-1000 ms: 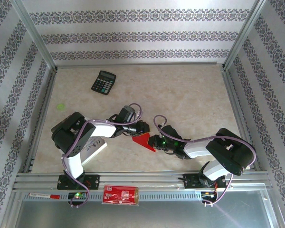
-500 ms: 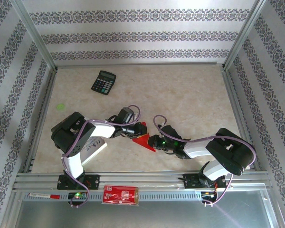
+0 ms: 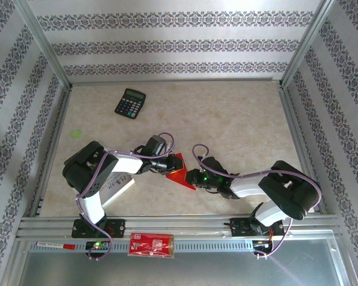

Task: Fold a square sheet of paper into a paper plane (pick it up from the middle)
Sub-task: Fourth fold the wing at the center of the table.

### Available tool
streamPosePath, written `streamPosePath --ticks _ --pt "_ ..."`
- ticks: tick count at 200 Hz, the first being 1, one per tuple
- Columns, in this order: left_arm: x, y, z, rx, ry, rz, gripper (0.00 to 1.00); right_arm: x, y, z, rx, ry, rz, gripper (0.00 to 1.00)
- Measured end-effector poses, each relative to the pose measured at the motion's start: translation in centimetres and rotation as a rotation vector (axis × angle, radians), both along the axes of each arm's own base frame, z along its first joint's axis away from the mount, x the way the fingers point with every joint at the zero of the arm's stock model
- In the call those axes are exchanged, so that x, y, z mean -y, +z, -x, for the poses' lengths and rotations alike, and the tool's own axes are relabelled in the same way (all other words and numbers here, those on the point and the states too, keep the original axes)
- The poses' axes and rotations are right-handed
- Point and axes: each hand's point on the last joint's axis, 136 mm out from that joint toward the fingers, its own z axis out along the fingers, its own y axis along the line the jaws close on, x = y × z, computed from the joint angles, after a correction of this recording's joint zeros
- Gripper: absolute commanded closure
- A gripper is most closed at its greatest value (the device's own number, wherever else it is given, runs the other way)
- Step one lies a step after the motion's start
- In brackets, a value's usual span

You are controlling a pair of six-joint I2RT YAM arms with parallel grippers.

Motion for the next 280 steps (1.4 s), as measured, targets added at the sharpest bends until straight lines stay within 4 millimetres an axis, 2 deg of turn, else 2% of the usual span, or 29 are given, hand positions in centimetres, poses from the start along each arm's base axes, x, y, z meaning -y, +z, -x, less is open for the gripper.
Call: streamPosePath --ticks 118,143,173,196,255,280 --pt "-0.1 0.0 0.0 0.009 -0.002 0.015 0.80 0.4 0.9 0.9 -0.020 0.025 0.042 0.84" --pt "-0.1 0.0 0.0 0.009 -0.002 0.015 0.80 0.4 1.2 1.0 -0.017 0.025 0.038 0.86" --pt "-0.1 0.0 0.0 0.008 -0.003 0.015 0.80 0.5 1.0 1.1 -0.025 0.025 0.046 0.94" --pt "-0.1 0.0 0.0 0.008 -0.002 0.014 0.80 0.6 1.0 1.2 -0.025 0.026 0.045 0.97" --pt "0.0 0.0 0.4 -0.001 -0.014 0.022 0.80 0.5 0.5 2.3 -0.014 0.049 0.052 1.00" --pt "0.0 0.0 0.4 -0.001 -0.014 0.022 0.81 0.5 0.4 2.3 -0.011 0.050 0.051 0.97"
